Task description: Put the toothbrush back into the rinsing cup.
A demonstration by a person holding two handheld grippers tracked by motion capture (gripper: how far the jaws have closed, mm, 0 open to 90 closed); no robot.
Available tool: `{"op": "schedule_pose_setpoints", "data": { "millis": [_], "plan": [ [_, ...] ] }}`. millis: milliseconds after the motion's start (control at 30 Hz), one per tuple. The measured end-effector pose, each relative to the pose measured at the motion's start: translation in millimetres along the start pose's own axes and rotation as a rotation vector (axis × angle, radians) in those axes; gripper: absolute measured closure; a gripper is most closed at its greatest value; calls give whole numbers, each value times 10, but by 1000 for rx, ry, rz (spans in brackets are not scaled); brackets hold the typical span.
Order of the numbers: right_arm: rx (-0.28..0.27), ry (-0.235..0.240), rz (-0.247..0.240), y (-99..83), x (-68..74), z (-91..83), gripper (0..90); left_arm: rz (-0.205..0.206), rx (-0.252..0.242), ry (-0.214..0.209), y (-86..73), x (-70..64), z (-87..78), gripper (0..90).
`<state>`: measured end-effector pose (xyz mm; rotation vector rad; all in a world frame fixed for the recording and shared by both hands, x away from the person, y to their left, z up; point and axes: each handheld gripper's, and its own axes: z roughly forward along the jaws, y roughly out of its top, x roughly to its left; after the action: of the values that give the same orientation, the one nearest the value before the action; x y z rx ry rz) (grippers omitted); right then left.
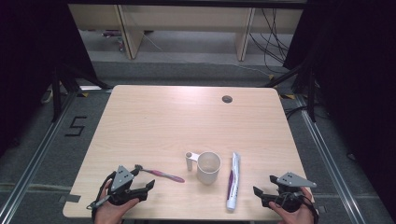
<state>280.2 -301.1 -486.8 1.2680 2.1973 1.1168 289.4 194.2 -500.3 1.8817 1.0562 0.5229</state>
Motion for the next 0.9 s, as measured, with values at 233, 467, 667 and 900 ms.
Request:
{"op": "schedule_pose_setpoints", "data": {
  "millis": [233, 467, 667, 900],
  "plan": [
    [-9, -12, 9, -8, -15, -9, 241, 8, 5, -8, 3, -19, 3, 267],
    [-21, -28, 20, -12, -47, -33, 255, -9, 0, -24, 2, -40, 16, 267],
    [-26, -21, 45, -20, -45, -17, 255, -5, 7, -25, 0, -61, 22, 267],
    [-31, -24, 27, -19, -57, -26, 259, 1, 15, -32, -1, -85, 46, 267]
  ]
}}
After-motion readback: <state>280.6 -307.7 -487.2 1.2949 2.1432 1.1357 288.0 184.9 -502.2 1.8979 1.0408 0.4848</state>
